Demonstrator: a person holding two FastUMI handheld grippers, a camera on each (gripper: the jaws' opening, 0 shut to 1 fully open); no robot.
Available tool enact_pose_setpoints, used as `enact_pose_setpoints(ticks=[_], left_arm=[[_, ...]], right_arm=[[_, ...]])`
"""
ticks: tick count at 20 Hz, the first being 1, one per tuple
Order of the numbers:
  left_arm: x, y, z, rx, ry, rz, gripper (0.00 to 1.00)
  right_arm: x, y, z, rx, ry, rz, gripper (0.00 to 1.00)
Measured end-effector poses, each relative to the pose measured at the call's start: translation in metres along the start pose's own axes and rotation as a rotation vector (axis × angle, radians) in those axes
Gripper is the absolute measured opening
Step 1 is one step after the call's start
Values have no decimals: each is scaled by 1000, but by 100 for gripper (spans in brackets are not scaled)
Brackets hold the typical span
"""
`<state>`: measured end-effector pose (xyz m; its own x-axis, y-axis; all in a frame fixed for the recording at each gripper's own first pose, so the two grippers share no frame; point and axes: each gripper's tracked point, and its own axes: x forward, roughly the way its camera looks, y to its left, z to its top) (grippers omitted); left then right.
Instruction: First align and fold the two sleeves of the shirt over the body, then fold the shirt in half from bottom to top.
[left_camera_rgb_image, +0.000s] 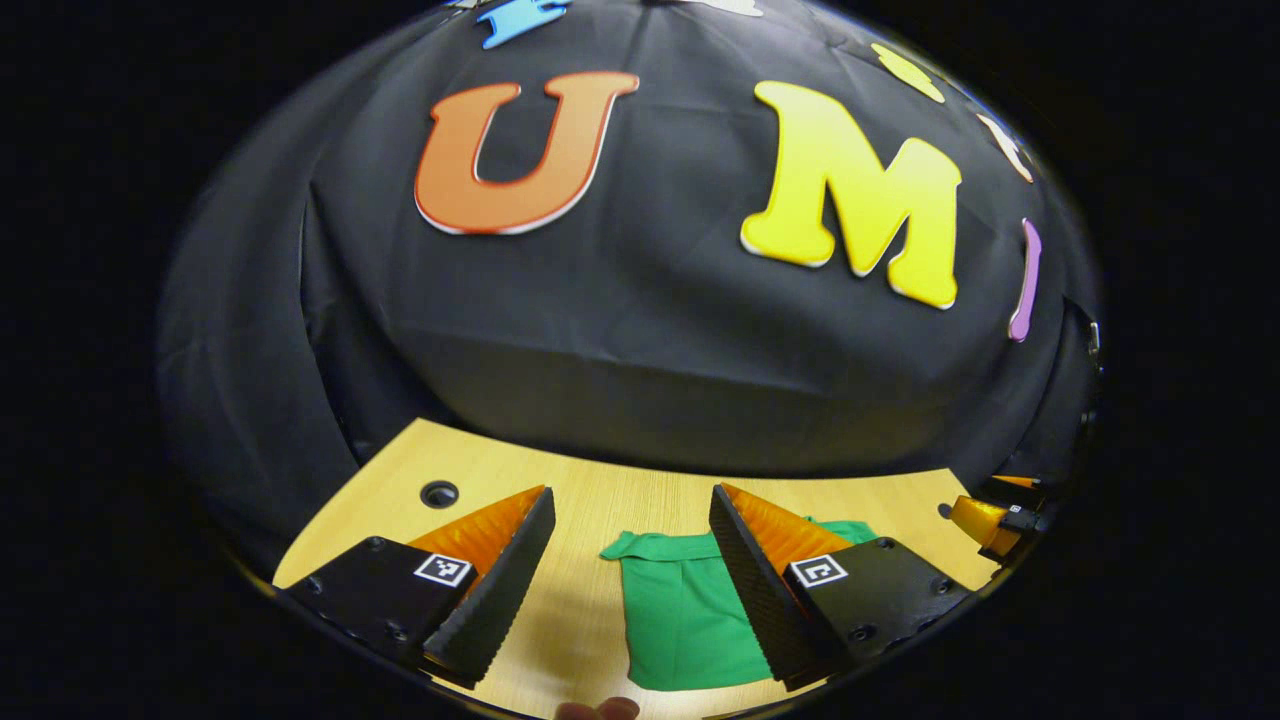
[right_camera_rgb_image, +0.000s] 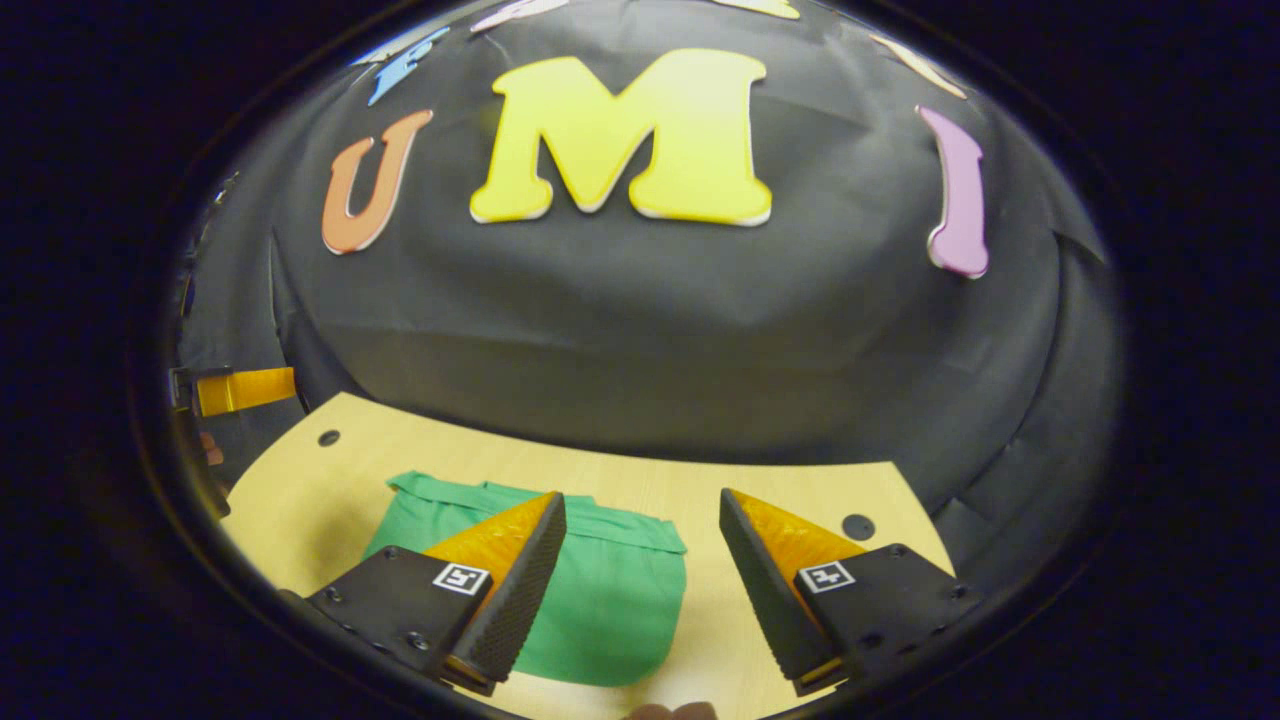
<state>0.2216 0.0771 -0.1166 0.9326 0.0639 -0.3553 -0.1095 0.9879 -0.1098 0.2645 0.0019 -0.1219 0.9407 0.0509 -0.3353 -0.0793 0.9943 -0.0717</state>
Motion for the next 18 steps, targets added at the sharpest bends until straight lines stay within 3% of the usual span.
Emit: enact_pose_setpoints(ticks=[5,11,18], left_arm=[[-64,-20,48,45,-144,-33,99],[-147,-43,87,87,-257,-36,98],[-228,-67,97,102,-340,-66,100]], right_arm=[[-87,13,60,-8,-176,-19,94],[-160,37,81,1,-277,-16,94],[-231,60,98,5,-415,-14,94]])
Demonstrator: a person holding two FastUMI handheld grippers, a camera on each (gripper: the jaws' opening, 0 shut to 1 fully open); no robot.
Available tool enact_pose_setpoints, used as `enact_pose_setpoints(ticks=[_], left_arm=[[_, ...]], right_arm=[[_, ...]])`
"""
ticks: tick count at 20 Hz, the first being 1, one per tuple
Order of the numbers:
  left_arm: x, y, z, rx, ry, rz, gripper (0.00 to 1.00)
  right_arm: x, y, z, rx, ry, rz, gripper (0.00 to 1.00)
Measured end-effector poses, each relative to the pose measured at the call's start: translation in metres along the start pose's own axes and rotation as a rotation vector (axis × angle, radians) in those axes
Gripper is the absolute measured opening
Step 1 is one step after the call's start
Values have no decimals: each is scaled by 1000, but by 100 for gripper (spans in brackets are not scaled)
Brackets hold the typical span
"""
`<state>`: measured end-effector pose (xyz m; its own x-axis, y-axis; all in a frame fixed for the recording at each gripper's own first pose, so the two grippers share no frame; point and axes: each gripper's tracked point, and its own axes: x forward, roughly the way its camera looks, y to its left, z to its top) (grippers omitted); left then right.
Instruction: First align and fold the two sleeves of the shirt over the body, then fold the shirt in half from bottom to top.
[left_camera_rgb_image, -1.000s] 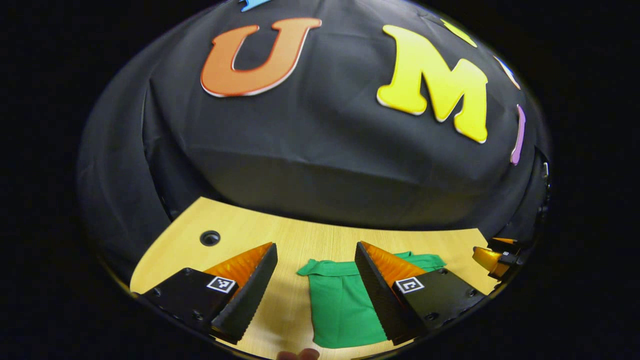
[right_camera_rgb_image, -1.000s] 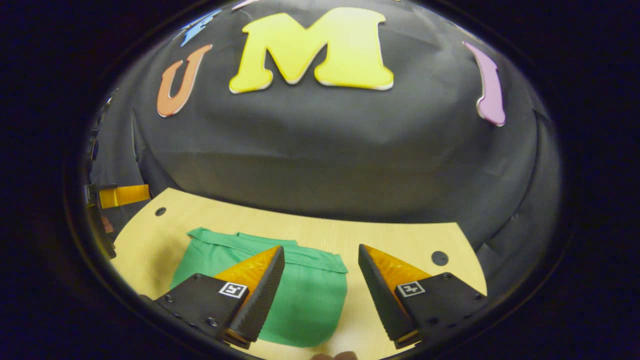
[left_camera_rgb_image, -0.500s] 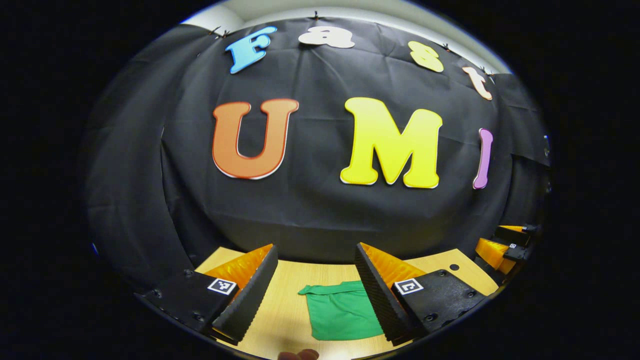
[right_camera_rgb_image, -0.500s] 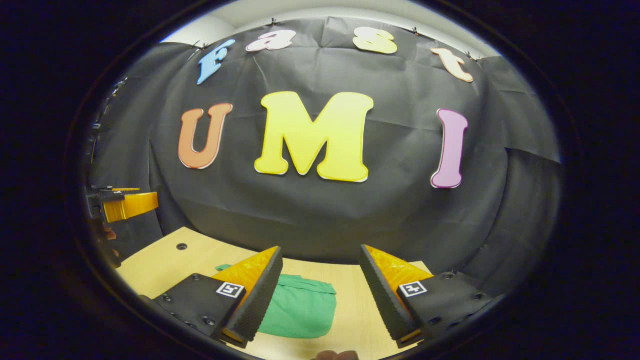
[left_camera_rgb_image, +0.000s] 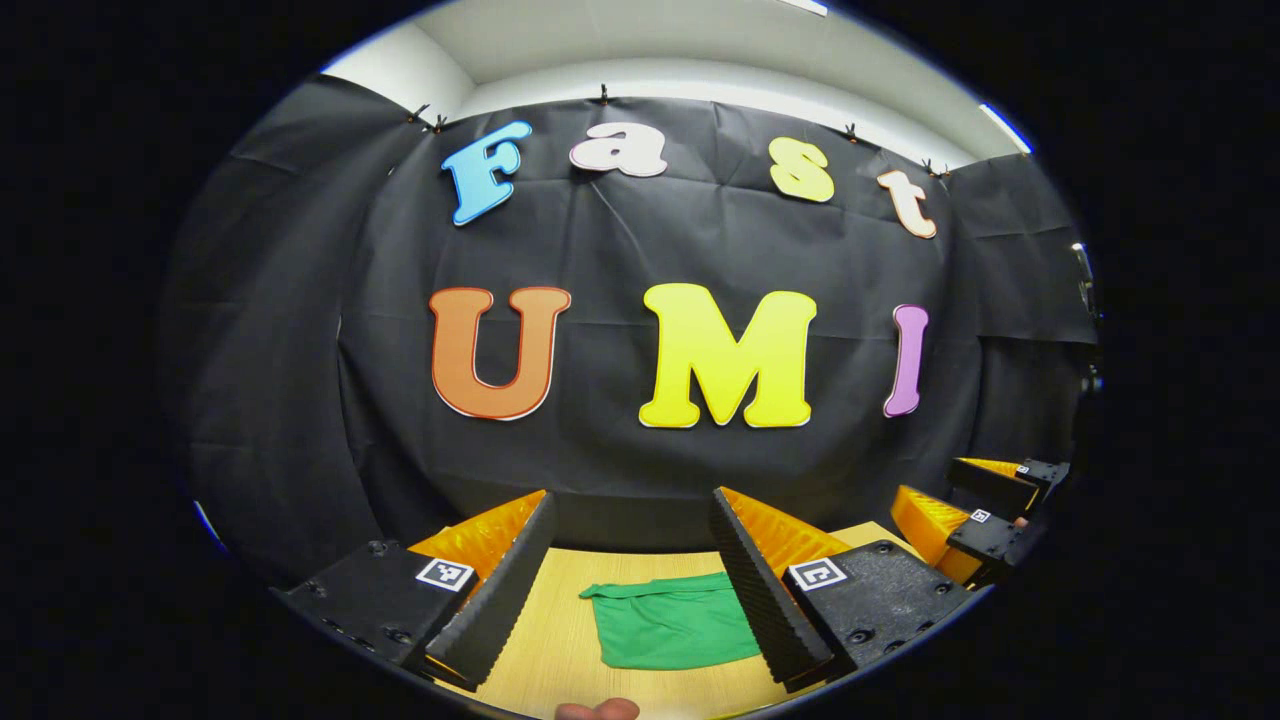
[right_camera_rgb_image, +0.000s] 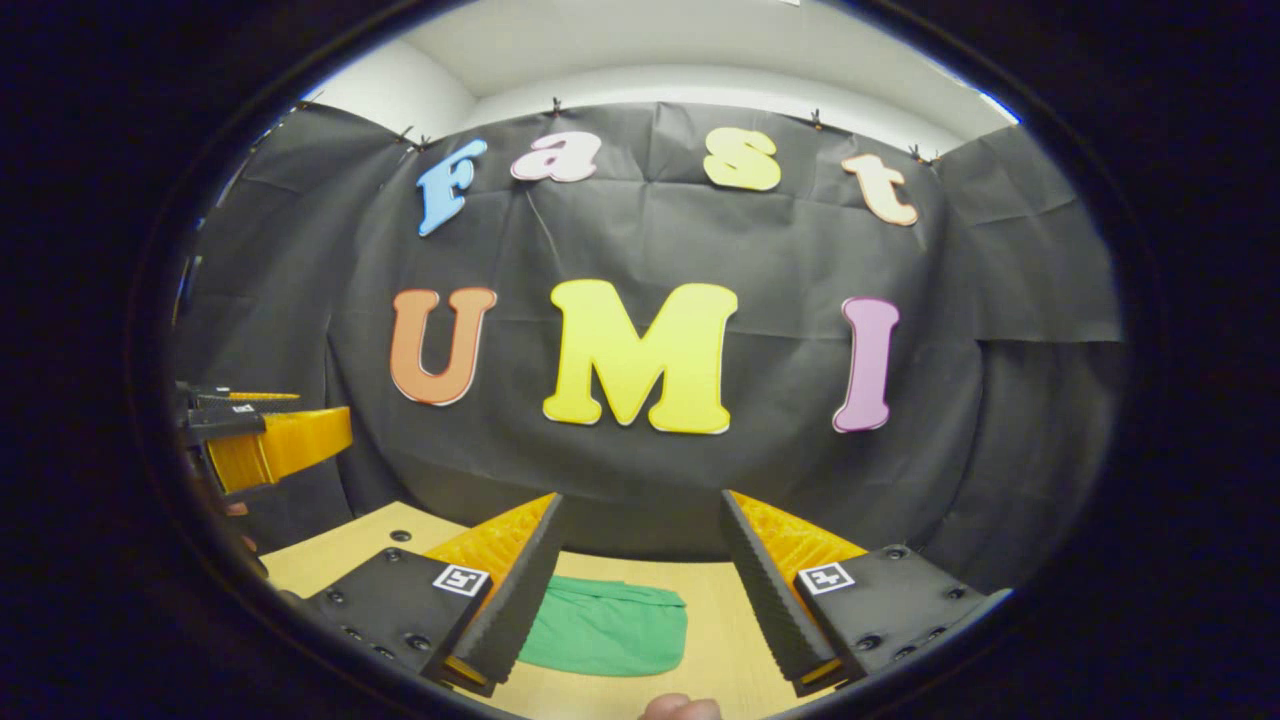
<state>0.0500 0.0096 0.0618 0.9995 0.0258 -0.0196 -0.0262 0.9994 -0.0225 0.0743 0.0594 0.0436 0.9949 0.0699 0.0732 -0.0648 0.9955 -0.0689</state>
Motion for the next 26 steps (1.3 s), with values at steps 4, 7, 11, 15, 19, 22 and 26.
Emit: enact_pose_setpoints(ticks=[4,7,11,15,19,22,26], left_arm=[[-23,2,6,10,-32,21,98],[-34,2,11,24,-51,33,98],[-39,1,8,19,-41,29,98],[-43,-2,9,34,-49,23,98],[-41,-7,6,29,-46,10,98],[-43,-8,3,26,-34,5,98],[-43,-9,3,25,-35,7,98]], right_arm=[[-20,4,17,-19,-50,-11,96],[-29,5,16,8,-52,-22,96],[-39,16,7,10,-23,1,94],[-35,13,7,16,-19,-16,94],[-37,10,9,18,-22,-30,96],[-40,-1,10,23,-19,-49,94],[-42,-10,13,25,-21,-64,96]])
